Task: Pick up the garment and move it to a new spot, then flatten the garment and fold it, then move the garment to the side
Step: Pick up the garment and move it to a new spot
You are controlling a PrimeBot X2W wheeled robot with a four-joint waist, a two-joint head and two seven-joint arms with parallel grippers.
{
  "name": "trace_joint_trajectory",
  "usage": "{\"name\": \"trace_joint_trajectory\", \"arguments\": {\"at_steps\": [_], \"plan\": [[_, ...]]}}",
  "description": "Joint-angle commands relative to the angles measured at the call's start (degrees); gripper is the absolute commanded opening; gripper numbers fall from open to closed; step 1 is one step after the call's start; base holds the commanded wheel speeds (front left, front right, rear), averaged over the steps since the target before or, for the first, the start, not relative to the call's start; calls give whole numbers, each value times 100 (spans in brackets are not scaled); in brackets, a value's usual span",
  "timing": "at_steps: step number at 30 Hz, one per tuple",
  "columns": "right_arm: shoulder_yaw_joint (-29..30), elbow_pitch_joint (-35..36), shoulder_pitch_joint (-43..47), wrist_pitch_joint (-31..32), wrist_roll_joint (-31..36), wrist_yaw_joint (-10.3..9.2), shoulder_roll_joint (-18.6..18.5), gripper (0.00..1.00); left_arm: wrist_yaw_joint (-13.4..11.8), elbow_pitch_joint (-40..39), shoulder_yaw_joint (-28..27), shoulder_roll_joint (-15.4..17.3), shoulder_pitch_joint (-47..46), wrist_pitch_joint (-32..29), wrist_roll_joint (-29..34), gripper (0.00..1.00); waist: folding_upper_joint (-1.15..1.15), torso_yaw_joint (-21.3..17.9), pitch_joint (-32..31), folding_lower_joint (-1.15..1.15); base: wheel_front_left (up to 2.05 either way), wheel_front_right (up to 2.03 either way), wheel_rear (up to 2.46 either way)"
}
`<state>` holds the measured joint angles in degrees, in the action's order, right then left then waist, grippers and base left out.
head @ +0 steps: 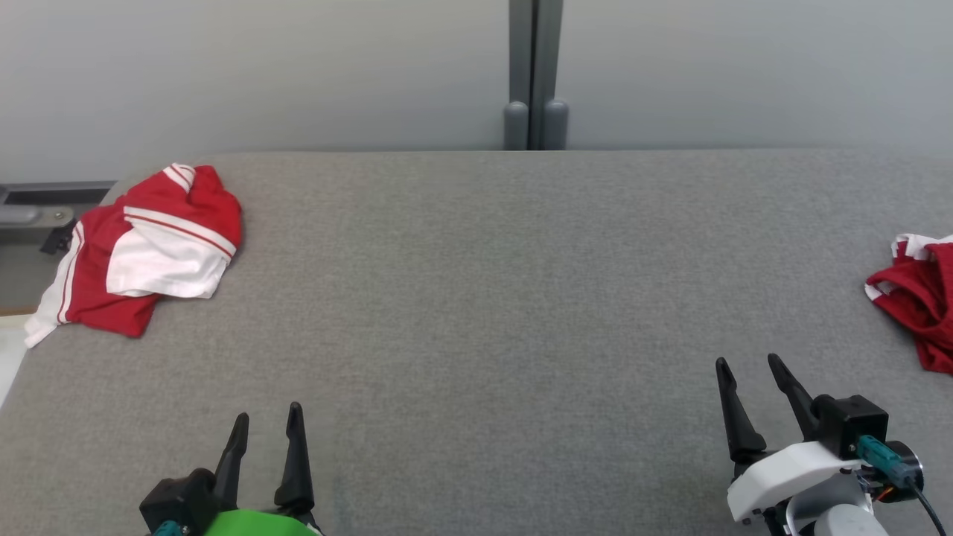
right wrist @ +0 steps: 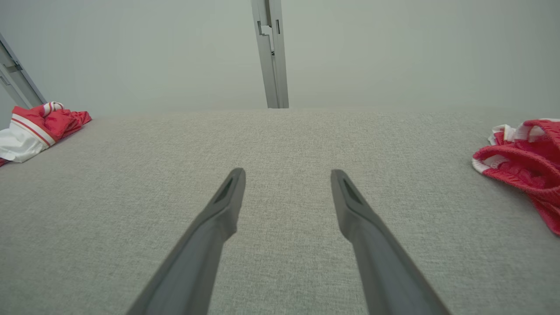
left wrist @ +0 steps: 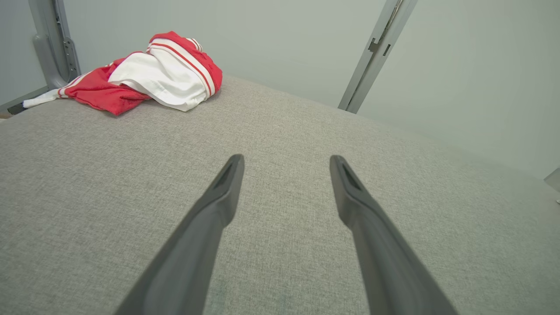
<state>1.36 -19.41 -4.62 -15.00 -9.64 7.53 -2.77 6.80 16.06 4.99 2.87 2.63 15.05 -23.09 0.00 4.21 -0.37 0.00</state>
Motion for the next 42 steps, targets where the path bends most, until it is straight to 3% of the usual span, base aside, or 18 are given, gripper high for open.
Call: {"name": "trace_joint_trajectory", "arguments": {"at_steps": [1,11,19,27,35,42], "plan": [[33,23,66,-26,26,-9,-22,100,-1,3,23,8,-109,16,4,100,0,339,-41,0,0,0,0],[-42,-17,27,-26,-30,-9,-23,100,-19,23,-46,11,-19,10,95,100,0,1710,-61,0,0,0,0],[-134,-72,-38,-26,-16,-9,-26,100,3,-31,-128,9,23,10,67,100,0,2364,34,0,0,0,0],[-184,-49,-146,-26,54,-9,-29,100,-23,-105,-112,8,18,10,-12,100,0,2531,148,0,0,0,0],[-143,25,-304,-26,223,-9,-27,100,-71,-292,-269,11,-241,10,60,100,0,2351,421,0,0,0,0],[-44,97,-521,-26,518,-9,-27,100,-17,-631,-679,671,-1278,8,243,100,0,2062,766,0,0,0,0]]}}
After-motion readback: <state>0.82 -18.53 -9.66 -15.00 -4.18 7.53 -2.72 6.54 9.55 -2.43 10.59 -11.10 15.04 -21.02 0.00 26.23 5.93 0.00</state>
